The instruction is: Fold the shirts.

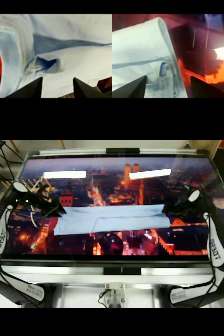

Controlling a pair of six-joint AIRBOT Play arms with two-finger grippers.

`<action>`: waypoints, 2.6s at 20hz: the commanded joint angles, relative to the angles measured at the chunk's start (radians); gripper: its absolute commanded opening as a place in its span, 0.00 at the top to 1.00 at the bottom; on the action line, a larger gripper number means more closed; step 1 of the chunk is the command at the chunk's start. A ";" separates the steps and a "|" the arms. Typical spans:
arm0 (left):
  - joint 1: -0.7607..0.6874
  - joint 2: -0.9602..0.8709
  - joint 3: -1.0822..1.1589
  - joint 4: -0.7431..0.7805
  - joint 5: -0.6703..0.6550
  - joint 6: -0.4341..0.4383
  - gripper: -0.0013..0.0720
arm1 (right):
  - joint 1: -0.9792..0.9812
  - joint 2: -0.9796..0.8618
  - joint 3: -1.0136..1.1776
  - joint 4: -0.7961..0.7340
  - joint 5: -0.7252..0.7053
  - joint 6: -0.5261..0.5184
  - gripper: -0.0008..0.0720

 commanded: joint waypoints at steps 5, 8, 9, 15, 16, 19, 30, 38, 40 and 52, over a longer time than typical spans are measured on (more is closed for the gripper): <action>-0.011 0.076 0.028 -0.040 -0.016 0.002 0.34 | -0.012 -0.079 0.005 0.167 0.006 -0.041 0.06; -0.034 0.105 0.028 -0.069 -0.016 0.022 0.34 | -0.012 -0.109 0.005 0.295 0.050 -0.120 0.29; -0.045 0.108 0.028 -0.076 -0.016 0.035 0.34 | -0.012 -0.111 0.005 0.315 0.066 -0.138 0.44; -0.168 0.108 0.027 -0.091 0.074 0.038 0.72 | -0.012 -0.010 0.006 0.360 0.137 -0.235 0.89; -0.208 0.105 0.027 -0.112 0.119 0.038 0.87 | -0.012 0.037 0.006 0.361 0.146 -0.235 0.89; -0.370 0.066 0.027 -0.213 0.295 0.038 0.93 | -0.012 0.209 0.006 0.362 0.225 -0.219 0.89; -0.855 -0.177 0.027 -0.636 0.670 0.038 0.93 | -0.012 0.652 0.029 0.473 0.393 -0.016 0.89; -0.647 -0.041 0.028 -0.587 0.625 0.106 0.93 | 0.095 0.555 0.056 0.550 0.275 -0.007 0.89; -0.523 0.061 0.028 -0.500 0.566 0.105 0.93 | 0.198 0.476 0.056 0.562 0.176 -0.010 0.89; -0.011 0.488 0.027 -0.215 0.133 0.105 0.93 | 0.769 -0.113 0.056 1.112 -0.361 -0.235 0.84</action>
